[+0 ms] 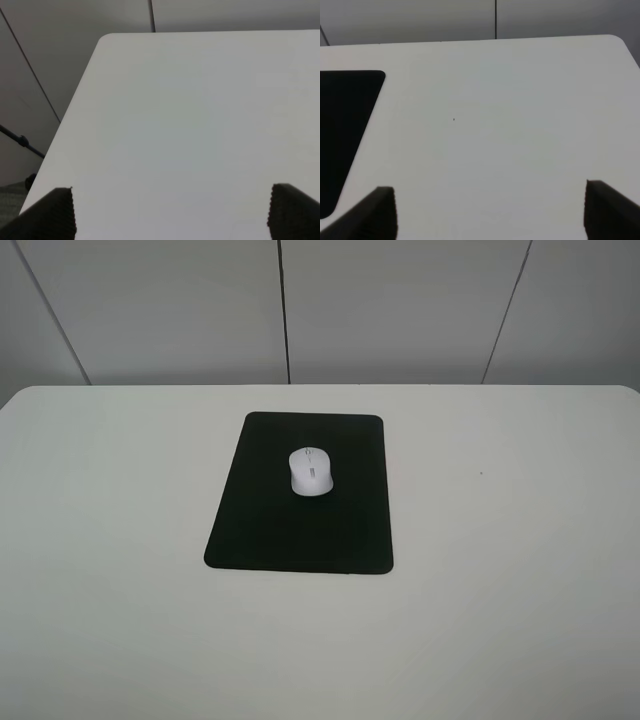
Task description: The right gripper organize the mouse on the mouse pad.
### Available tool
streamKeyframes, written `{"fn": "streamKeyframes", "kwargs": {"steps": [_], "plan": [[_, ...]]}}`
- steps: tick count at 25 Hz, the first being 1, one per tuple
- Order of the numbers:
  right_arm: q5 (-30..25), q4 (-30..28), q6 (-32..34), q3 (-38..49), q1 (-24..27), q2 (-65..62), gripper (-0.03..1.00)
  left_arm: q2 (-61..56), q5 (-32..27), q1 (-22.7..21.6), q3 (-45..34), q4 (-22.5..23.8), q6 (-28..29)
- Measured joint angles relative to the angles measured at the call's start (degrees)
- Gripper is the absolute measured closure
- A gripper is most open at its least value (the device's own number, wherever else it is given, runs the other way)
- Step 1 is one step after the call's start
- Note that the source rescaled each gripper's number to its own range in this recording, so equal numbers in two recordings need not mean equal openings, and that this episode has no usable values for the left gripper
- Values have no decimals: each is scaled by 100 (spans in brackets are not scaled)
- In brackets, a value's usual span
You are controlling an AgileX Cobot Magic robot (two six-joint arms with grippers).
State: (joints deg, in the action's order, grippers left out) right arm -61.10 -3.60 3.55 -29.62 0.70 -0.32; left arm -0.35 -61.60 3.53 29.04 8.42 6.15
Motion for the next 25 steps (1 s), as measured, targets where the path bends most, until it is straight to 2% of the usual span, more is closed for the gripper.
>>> {"fn": "streamKeyframes", "kwargs": {"steps": [25], "plan": [[0, 82, -152, 19, 12, 0, 9, 0, 0, 0, 0, 0, 0]]}}
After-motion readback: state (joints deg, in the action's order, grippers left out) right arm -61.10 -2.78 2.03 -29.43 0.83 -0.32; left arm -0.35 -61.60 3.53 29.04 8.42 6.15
